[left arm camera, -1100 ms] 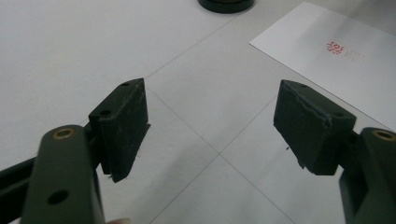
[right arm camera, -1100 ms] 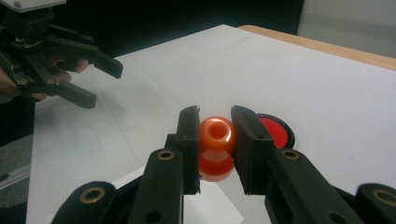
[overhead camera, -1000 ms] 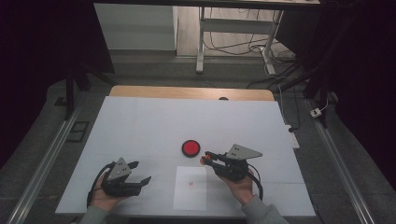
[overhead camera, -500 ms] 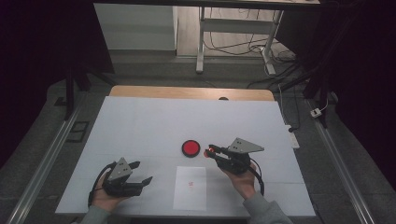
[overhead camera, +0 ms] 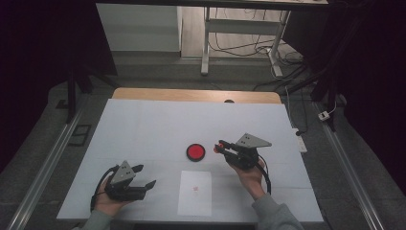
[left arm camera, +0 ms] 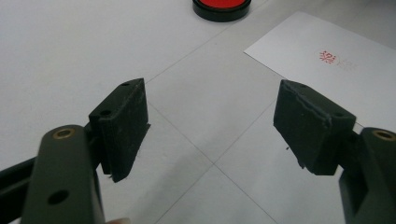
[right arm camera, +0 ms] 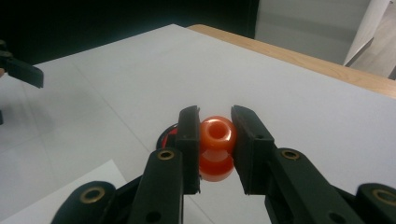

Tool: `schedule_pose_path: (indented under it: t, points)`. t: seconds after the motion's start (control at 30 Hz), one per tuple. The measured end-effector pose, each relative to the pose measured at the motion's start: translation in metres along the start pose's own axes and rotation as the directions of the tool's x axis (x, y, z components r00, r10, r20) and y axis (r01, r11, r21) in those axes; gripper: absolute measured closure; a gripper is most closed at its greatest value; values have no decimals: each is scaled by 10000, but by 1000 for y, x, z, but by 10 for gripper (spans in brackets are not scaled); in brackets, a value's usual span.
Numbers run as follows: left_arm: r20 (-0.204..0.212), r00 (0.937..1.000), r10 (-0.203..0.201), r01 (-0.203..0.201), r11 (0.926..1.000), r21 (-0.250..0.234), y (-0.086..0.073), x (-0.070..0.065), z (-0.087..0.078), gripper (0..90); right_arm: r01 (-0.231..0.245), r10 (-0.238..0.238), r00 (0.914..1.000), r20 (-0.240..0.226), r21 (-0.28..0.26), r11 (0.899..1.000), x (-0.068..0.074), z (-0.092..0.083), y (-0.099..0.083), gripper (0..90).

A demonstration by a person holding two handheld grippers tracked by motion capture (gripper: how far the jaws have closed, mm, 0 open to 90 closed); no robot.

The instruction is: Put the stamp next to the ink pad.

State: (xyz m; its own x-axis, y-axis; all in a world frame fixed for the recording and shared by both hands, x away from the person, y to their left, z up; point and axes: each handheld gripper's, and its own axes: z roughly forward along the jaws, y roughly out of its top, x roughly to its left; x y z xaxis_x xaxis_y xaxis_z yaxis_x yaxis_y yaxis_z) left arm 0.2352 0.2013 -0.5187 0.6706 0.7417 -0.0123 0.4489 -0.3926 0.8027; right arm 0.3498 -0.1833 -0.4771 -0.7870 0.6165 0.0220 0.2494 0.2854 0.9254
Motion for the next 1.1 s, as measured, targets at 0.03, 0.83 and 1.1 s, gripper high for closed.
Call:
schedule_pose_path:
  t: [0.03,0.83,1.1]
  points:
    - [13,10000,5,-5,10000,15,0,0,0,264,-19,19,10000,27,2,10000,-1,1,0,723]
    - [-63,10000,-30,31,9998,180,0,3,4,258,-469,403,9977,537,1261,9909,-25,49,-12,722]
    - [-30,10000,-30,31,9998,208,-1,3,3,258,-57,-36,9987,516,1792,9838,-23,66,-17,721]
